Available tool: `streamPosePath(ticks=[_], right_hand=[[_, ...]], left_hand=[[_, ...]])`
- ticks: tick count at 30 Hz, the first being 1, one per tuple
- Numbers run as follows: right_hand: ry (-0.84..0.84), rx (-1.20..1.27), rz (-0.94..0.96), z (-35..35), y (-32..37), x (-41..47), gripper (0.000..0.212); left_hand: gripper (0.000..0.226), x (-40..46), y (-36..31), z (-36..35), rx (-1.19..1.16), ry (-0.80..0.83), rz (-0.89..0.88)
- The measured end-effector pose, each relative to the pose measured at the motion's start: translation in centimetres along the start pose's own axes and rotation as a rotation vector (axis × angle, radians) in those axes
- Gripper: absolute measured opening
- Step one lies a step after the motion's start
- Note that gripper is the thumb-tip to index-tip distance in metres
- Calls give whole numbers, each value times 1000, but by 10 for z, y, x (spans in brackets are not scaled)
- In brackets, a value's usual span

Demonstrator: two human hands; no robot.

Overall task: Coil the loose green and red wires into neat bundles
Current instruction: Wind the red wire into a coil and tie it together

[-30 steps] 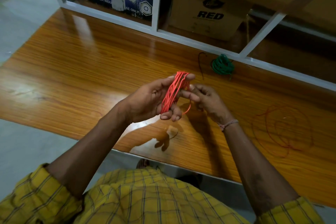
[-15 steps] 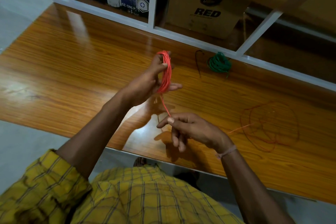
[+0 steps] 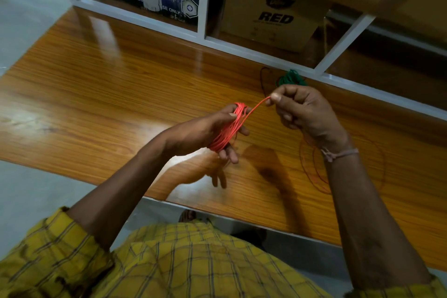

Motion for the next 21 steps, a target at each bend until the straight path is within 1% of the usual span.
streamPosePath(ticks=[3,6,10,12,15,16,19,21], right_hand=[[-119,-37,39,-7,-18,15,18],[-204,10,62,-18,-37,25,17],[-211,87,2,-30,-62,28,20],[-208,86,-44,-35,-79,26,31],[-186,92,-78,-50,-96,17,28],[-181,105,-94,-57,-98,13,30],[-148,88,-172,-77,-101,1,38],[-95,-25,-221,-86,-96,-5,41]], left_hand=[[49,-1,-5,-3,-41,77,-26],[49,1,-9,-5,-162,167,-72],[53,-1,-15,-3,-378,265,-150],[57,-2,-18,-3,-451,290,-194],[58,-3,-26,0,-515,271,-275],[57,-2,-29,2,-529,253,-305],[55,3,-38,9,-578,147,-374],[54,8,-41,14,-622,50,-410]])
Point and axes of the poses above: each hand's wrist, its own x-axis towards the middle knuckle, its own z-axis out of the back of the hand, y = z × x, the point moved 2 cm from there along x, towards the middle knuckle, and after that the axes turned 7 degrees about y, right-handed, at the moved point
